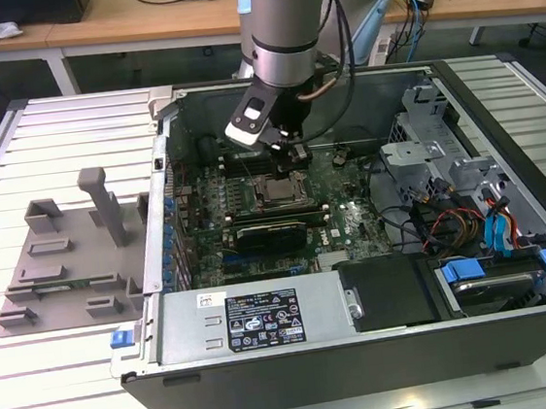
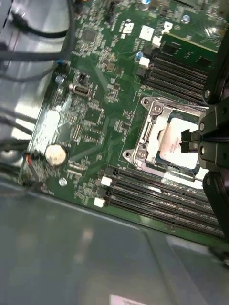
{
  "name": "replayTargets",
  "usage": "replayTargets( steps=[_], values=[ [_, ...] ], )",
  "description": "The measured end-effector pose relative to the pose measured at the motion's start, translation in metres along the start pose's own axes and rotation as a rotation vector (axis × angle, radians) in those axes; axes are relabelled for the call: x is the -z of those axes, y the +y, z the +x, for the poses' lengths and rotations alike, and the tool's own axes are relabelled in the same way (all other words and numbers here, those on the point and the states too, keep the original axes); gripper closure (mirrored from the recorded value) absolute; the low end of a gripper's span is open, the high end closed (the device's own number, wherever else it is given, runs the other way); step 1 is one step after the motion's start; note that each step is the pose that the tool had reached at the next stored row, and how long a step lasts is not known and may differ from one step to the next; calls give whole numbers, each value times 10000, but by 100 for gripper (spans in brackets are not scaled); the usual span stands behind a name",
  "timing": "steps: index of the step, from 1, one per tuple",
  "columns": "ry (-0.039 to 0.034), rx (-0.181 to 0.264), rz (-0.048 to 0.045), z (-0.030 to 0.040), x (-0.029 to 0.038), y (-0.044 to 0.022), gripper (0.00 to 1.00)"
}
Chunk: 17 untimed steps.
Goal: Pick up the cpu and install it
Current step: 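Close the cpu cover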
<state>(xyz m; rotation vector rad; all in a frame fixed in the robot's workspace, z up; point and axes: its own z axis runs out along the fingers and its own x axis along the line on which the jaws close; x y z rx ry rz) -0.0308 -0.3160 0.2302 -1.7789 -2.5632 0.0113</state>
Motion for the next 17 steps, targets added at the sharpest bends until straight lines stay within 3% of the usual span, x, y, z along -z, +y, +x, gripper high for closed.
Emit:
replayTargets(
  steps=[8, 13, 17],
  values=[
    [-53, 2850, 39, 0, -9, 0, 89],
    [-93, 5105, 69, 0, -12, 0, 89],
    [-112, 6109, 83, 0, -12, 0, 89]
  ],
)
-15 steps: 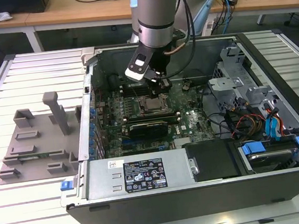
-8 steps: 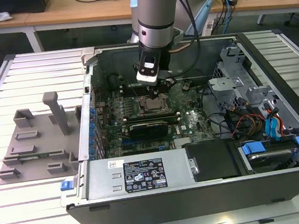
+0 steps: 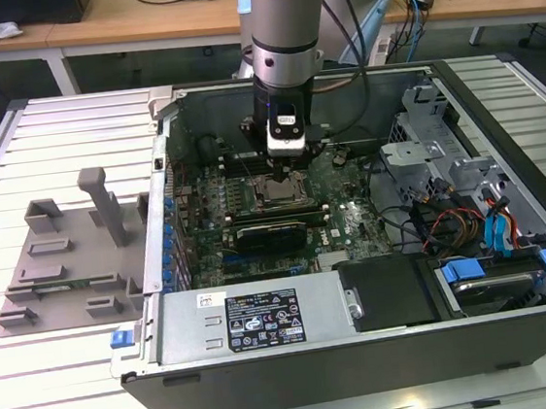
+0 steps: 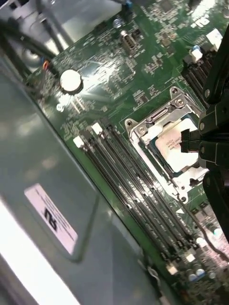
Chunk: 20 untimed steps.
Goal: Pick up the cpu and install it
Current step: 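Close the cpu cover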
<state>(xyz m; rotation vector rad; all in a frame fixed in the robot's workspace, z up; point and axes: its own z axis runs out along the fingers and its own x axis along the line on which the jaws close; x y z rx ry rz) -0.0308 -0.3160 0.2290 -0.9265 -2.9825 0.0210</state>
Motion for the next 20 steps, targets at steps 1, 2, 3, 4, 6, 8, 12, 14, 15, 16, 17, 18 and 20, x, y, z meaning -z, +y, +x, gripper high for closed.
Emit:
replayTargets(
  steps=[1, 2, 3, 4, 6, 8, 12, 14, 15, 16, 17, 18, 20],
  values=[
    [-4, 174, 2, 0, 0, 0, 89],
    [-10, 522, 7, 0, 0, 0, 89],
    [-14, 756, 10, 0, -1, 0, 89],
    [-17, 943, 13, 0, -1, 0, 89],
    [-30, 1607, 22, 0, -1, 0, 89],
    [-42, 2298, 31, 0, -1, 0, 89],
    [-61, 3332, 45, 0, -1, 0, 89],
    [-73, 3952, 53, 1, -2, 1, 89],
    [-80, 4368, 59, 1, -2, 1, 89],
    [-89, 4862, 67, 1, -2, 1, 89],
    [-96, 5260, 71, 1, -4, 2, 89],
    [-105, 5696, 77, 1, -4, 1, 89],
    [-130, 6558, 86, 1, -7, 1, 89]
  ],
)
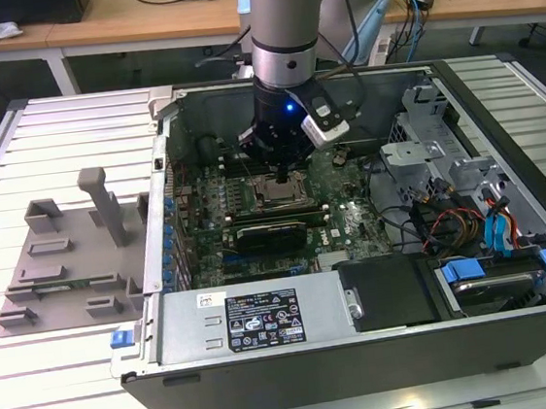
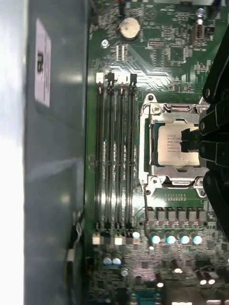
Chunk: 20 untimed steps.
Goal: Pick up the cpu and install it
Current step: 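Close the cpu cover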
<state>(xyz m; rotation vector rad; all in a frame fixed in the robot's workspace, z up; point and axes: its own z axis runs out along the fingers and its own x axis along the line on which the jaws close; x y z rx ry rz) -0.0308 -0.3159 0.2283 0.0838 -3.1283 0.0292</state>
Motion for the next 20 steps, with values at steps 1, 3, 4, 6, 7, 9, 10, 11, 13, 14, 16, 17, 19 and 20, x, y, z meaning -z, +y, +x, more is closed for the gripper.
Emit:
replayTargets(
  steps=[1, 3, 4, 6, 7, 9, 10, 11, 13, 14, 16, 17, 19, 20],
  values=[
    [-8, 191, 3, 0, 0, 0, 89],
    [-41, 360, 5, 3, -1, 1, 89],
    [-99, 365, 10, 9, -1, 1, 89],
    [-288, 391, 22, 29, -3, 2, 89],
    [-294, 401, 23, 32, -4, 2, 89],
    [-294, 403, 25, 33, -3, 2, 89],
    [-294, 401, 25, 33, -3, 2, 89],
    [-293, 401, 25, 34, -3, 2, 89],
    [-293, 400, 26, 40, -5, 2, 89],
    [-293, 401, 26, 42, -6, 2, 89],
    [-295, 401, 23, 65, -9, 4, 89],
    [-295, 401, 24, 77, -10, 5, 89],
    [-294, 400, 25, 86, -10, 5, 89],
    [-294, 402, 25, 87, -10, 5, 89]
  ],
)
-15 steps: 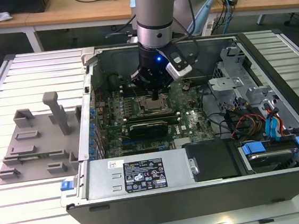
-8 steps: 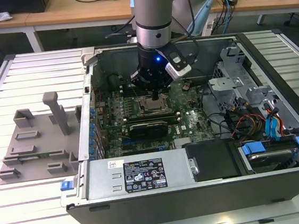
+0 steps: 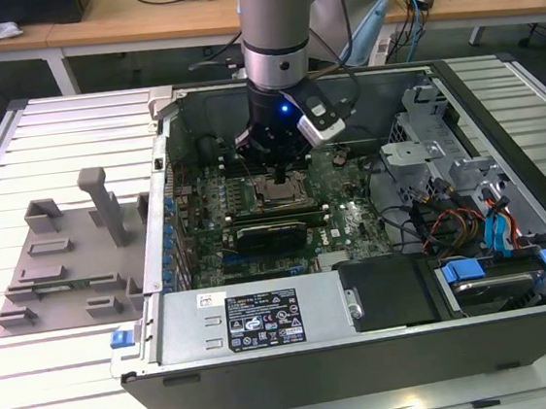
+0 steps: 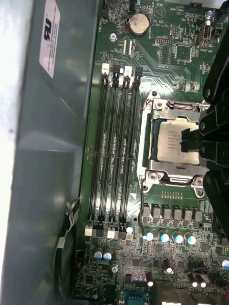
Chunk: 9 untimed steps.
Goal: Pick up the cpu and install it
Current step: 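Close the cpu cover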
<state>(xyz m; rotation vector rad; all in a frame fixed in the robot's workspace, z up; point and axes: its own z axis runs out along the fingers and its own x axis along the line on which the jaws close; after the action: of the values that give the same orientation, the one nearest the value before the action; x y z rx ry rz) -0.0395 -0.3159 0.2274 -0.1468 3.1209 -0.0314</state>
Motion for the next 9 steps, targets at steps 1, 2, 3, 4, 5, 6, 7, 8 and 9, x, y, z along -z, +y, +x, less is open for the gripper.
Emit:
replayTargets(
  steps=[1, 2, 3, 4, 5, 6, 7, 8, 9],
  values=[
    [0, 0, 0, 2, -1, 0, 89],
    [-1, 0, -1, 2, -3, 0, 89],
    [-1, 2, -1, 3, -12, 0, 89],
    [-1, 1, -1, 5, -19, 1, 89],
    [-1, 0, -1, 11, -21, 1, 89],
    [-2, 2, -3, 22, -23, 2, 89],
    [-2, 2, -3, 33, -24, 4, 89],
    [-2, 2, -4, 54, -25, 6, 89],
    [-2, 2, -3, 63, -26, 7, 89]
  ],
)
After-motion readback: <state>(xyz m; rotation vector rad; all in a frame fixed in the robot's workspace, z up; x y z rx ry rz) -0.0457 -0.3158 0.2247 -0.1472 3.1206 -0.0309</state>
